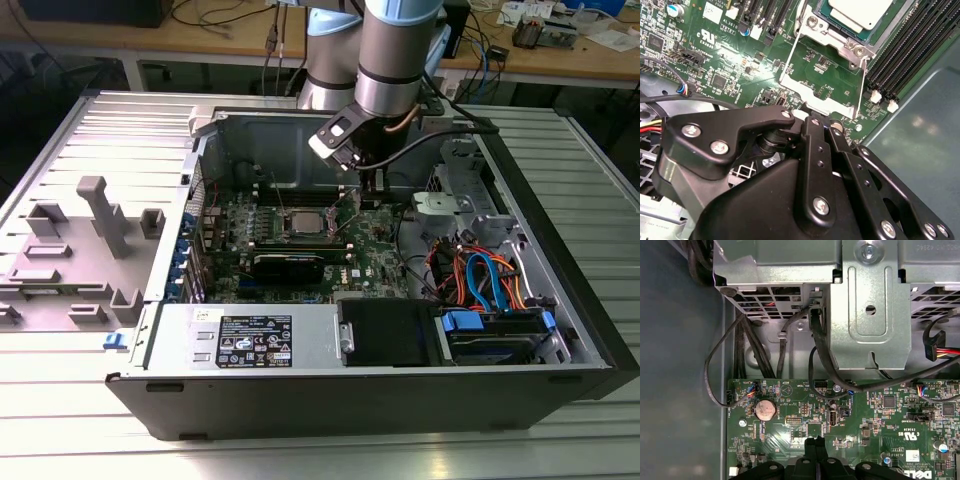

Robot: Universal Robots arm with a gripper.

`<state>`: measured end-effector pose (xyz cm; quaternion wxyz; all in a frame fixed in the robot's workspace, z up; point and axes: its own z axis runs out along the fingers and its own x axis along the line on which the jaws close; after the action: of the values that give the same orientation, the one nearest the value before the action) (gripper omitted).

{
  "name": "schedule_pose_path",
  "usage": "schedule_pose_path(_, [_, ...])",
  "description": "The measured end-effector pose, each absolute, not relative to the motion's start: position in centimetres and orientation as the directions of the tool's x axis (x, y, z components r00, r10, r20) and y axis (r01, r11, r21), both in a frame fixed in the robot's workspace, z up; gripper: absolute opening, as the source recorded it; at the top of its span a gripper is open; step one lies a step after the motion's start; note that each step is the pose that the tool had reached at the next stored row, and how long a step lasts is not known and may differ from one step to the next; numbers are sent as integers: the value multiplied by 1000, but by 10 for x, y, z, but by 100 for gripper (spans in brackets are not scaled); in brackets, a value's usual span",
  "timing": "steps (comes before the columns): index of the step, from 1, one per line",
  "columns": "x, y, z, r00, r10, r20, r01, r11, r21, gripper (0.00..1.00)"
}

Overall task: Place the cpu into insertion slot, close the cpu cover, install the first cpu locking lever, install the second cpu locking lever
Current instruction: 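Close the cpu cover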

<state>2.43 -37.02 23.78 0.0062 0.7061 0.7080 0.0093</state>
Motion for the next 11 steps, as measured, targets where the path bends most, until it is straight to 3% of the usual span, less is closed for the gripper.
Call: schedule_pose_path(11, [17,-370,238,-3,1000,4,1000,3,22,11])
